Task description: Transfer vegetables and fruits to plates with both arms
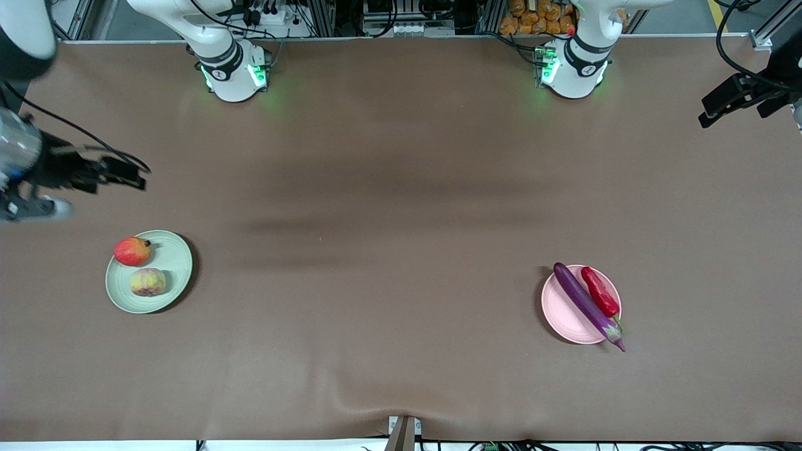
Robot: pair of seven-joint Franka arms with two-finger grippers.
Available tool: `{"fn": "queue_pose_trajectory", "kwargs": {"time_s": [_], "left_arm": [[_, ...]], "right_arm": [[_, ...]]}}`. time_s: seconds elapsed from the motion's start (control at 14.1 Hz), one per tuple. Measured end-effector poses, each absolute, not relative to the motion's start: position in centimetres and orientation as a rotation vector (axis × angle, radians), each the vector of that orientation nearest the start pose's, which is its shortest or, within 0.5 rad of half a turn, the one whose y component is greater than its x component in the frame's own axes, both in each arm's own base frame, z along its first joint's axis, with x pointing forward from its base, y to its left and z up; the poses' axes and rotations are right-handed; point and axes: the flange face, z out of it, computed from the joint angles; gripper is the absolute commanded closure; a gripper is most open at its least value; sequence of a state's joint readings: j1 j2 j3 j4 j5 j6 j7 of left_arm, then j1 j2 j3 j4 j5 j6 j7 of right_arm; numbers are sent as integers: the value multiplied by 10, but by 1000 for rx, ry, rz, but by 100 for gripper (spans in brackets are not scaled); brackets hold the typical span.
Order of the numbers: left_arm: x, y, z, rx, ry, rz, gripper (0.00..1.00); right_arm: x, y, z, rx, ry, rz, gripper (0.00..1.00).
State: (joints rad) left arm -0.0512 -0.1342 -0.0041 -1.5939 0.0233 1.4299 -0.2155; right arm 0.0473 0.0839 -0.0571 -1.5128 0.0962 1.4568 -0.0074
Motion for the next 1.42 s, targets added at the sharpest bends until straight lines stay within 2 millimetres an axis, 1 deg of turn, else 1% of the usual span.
{"fn": "queue_pose_trajectory", "kwargs": {"time_s": [0.21, 0.43, 0.78, 1.42], "left_arm": [[496, -25, 671, -3103, -252, 46, 0], [496, -25, 671, -3103, -253, 45, 0], [496, -25, 671, -3103, -253, 45, 0], [496, -20, 679, -3106, -270, 16, 0]], "right_arm": [[547, -23, 615, -3048, 70, 256, 0], [543, -41, 621, -3051, 116, 254, 0], [538, -43, 631, -3060, 122, 222, 0], [540, -47, 632, -3094, 129, 194, 0]]}}
